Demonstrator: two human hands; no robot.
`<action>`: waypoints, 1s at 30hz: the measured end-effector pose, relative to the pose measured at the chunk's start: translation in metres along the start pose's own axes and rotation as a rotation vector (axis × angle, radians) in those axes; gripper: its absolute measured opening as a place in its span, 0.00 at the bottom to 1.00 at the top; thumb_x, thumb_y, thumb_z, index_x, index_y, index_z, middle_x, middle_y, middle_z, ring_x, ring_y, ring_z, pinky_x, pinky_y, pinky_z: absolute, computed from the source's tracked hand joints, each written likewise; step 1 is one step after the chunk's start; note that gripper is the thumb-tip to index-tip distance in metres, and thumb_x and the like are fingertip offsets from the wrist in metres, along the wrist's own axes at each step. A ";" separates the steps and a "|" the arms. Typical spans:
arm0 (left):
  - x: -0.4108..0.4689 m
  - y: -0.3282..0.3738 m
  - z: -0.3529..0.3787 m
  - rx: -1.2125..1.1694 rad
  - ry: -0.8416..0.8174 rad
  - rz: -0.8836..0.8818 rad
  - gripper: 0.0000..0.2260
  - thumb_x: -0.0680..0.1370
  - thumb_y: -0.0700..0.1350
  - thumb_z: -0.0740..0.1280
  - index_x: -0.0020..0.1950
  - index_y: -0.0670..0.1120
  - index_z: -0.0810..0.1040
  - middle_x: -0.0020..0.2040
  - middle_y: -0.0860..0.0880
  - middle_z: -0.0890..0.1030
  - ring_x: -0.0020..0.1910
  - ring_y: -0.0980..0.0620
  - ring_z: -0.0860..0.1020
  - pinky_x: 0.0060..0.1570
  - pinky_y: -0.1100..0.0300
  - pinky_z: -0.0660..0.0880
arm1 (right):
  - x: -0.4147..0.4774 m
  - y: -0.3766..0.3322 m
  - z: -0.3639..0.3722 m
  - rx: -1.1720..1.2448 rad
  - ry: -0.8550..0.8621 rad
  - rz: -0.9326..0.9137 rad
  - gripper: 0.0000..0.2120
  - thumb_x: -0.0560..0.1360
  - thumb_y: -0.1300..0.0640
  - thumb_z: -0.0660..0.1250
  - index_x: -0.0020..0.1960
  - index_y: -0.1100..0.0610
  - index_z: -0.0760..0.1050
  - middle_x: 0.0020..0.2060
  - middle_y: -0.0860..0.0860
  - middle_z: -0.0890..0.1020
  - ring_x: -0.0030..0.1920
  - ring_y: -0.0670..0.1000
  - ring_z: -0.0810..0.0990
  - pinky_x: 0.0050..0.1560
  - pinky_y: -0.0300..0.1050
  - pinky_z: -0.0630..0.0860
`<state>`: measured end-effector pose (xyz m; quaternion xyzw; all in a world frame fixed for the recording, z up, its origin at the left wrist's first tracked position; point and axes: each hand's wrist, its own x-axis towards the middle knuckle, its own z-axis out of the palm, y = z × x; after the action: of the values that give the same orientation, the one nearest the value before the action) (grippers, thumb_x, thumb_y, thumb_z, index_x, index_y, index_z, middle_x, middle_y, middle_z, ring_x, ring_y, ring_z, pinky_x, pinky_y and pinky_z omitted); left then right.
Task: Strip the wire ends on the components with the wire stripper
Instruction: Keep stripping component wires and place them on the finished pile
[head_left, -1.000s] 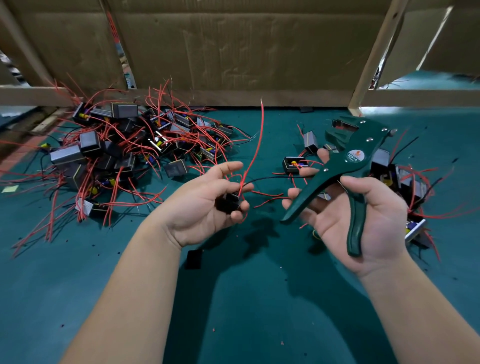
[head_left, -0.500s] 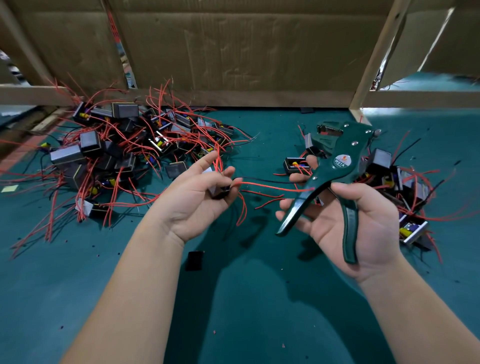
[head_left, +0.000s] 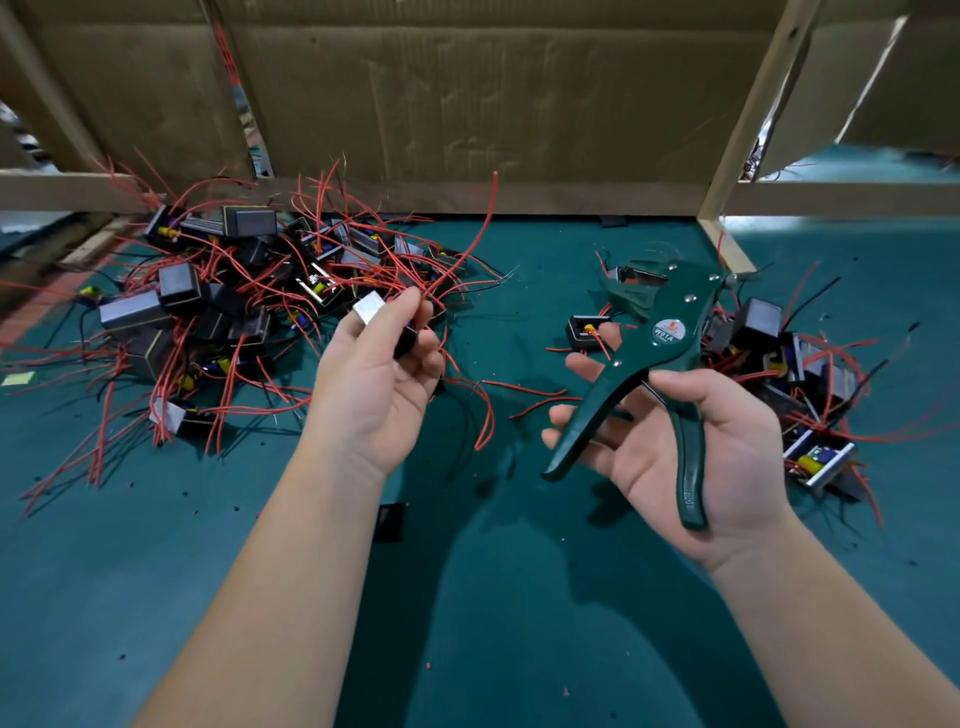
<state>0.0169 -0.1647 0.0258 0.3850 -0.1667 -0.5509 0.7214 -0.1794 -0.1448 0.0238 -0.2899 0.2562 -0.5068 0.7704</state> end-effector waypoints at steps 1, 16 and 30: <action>0.000 0.000 0.000 0.011 -0.015 0.009 0.06 0.78 0.40 0.66 0.43 0.48 0.71 0.33 0.52 0.80 0.28 0.57 0.74 0.29 0.66 0.71 | 0.000 0.000 0.000 0.000 -0.003 0.002 0.22 0.64 0.57 0.59 0.58 0.60 0.74 0.54 0.61 0.78 0.38 0.63 0.81 0.40 0.58 0.81; -0.004 -0.011 -0.006 0.766 -0.162 0.691 0.13 0.75 0.45 0.66 0.53 0.58 0.66 0.48 0.45 0.71 0.41 0.51 0.69 0.46 0.47 0.72 | -0.001 -0.004 -0.002 0.006 -0.085 -0.038 0.23 0.66 0.56 0.57 0.60 0.57 0.73 0.48 0.61 0.82 0.41 0.60 0.81 0.47 0.57 0.81; -0.002 -0.022 -0.008 1.051 -0.317 0.346 0.27 0.83 0.43 0.57 0.78 0.47 0.46 0.70 0.40 0.68 0.67 0.42 0.70 0.68 0.46 0.65 | -0.002 -0.018 -0.009 0.060 -0.118 -0.157 0.25 0.65 0.53 0.60 0.61 0.61 0.73 0.47 0.60 0.80 0.42 0.58 0.81 0.48 0.54 0.79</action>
<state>0.0071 -0.1620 0.0048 0.5718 -0.5848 -0.3187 0.4790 -0.1976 -0.1505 0.0309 -0.3155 0.1716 -0.5550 0.7503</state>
